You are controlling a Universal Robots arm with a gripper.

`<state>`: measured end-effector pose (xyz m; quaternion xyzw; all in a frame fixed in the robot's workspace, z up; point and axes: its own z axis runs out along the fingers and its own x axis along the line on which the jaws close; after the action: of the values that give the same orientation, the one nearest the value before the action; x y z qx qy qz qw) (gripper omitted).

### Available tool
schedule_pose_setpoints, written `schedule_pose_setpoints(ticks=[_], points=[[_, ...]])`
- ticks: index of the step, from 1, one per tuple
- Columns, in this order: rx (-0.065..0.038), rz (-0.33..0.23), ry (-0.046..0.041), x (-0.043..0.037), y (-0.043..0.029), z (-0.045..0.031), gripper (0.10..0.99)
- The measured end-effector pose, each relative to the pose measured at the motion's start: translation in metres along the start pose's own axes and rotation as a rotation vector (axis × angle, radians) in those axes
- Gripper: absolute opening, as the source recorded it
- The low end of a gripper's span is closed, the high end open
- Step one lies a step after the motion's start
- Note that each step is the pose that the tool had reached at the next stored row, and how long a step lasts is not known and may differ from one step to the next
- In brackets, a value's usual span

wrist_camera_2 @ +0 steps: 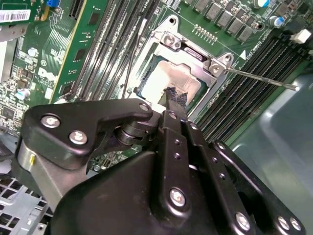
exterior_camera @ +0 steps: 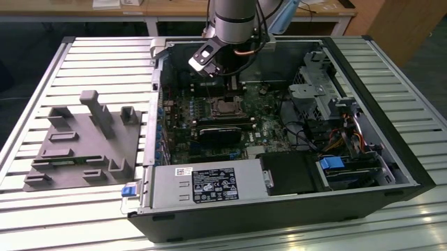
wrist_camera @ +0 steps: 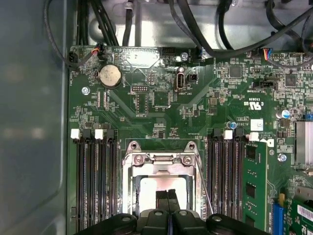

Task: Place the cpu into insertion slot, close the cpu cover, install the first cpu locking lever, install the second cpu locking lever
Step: 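Close the cpu cover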

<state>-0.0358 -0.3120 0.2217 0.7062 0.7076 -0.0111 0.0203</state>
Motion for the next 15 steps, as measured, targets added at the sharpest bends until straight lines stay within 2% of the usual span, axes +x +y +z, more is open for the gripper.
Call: schedule_pose_setpoints(ticks=[3,15], points=[[-0.002,-0.035,0.0005,0.0,0.0,0.0001,0.102],[-0.011,-0.253,0.0034,0.0001,0.0,0.001,0.102]])
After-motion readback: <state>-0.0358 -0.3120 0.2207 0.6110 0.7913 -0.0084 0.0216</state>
